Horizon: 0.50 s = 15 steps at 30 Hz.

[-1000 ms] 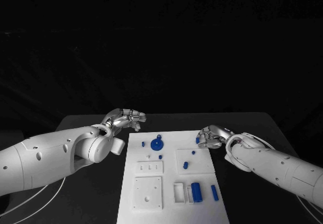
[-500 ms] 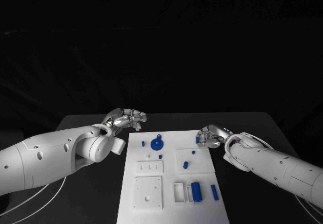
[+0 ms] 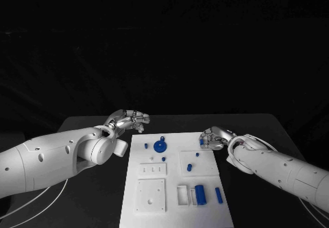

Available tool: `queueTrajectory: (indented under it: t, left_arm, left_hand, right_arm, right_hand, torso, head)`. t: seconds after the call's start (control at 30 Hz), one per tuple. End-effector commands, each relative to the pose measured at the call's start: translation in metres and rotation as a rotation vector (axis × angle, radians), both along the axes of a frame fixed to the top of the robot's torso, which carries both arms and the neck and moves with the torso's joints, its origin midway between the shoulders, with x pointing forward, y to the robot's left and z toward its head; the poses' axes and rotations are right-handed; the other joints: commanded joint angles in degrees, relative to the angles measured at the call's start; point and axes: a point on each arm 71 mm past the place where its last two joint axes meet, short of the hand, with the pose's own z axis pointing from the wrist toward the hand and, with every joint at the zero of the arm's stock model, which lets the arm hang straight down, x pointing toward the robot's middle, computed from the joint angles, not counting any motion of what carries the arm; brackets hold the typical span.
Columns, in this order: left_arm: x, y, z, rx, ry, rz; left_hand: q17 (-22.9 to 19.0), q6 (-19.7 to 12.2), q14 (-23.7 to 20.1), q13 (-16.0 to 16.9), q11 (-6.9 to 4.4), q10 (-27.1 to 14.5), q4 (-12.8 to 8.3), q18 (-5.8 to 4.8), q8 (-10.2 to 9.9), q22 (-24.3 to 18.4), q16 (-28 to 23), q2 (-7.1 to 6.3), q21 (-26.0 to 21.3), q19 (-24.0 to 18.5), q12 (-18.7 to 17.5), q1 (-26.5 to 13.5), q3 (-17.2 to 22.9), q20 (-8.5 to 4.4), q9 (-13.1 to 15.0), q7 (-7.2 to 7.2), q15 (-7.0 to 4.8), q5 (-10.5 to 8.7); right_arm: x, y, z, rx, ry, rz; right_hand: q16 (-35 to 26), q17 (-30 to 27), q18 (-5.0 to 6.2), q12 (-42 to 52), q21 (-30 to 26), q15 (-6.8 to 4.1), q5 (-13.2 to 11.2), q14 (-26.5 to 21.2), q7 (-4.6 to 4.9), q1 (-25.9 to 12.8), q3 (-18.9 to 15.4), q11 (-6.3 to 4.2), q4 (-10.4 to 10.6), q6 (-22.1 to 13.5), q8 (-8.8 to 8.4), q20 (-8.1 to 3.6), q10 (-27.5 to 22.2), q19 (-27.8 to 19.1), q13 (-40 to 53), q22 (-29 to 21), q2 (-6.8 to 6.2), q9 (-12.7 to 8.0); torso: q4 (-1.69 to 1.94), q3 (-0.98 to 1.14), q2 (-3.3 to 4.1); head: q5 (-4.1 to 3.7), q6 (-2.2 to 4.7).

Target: Assemble the parts on the task board

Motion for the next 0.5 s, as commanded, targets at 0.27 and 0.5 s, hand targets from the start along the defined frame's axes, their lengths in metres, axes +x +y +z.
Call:
queueTrajectory:
  t: [0.27,0.5]
  left_arm:
    - [-0.0005,-0.0026,0.0009,-0.011,-0.003,-0.017]
    - [-0.0005,-0.0028,0.001,-0.012,-0.004,-0.017]
  left_hand:
    - [-0.1,0.1,-0.4,0.0,0.21,0.3,0.0,1.33,-0.1,0.8,0.3,0.2,0.3,0.0,0.0,-0.6,0.2,-0.4,0.1,0.12,-0.11,-0.3]
    - [-0.1,0.1,-0.4,0.0,0.21,0.3,0.0,1.33,-0.1,0.8,0.4,0.22,0.3,0.0,0.0,-0.7,0.2,-0.4,0.1,0.12,-0.11,-0.31]
  right_arm:
    - [-0.0002,0.0004,-0.001,0.001,0.012,0.001]
    - [-0.0003,-0.0005,0.0001,0.017,0.001,-0.004]
  right_hand:
    - [-0.3,0.2,7.1,0.1,0.1,-0.6,-2.8,0.0,0.56,0.2,1.7,-0.75,0.1,2.7,0.87,-0.3,0.1,0.0,-0.2,0.8,0.76,0.2]
    - [-0.5,0.3,7.1,0.0,0.1,-1.52,-4.3,0.2,-0.44,0.5,4.1,-1.72,0.4,5.4,2.25,-0.42,0.5,0.2,-0.3,0.8,1.4,1.1]
  torso:
    - [-0.03,0.02,-0.05]
    - [-0.06,0.05,-0.04]
  head:
    - [0.06,-0.08]
    - [0.06,-0.11]
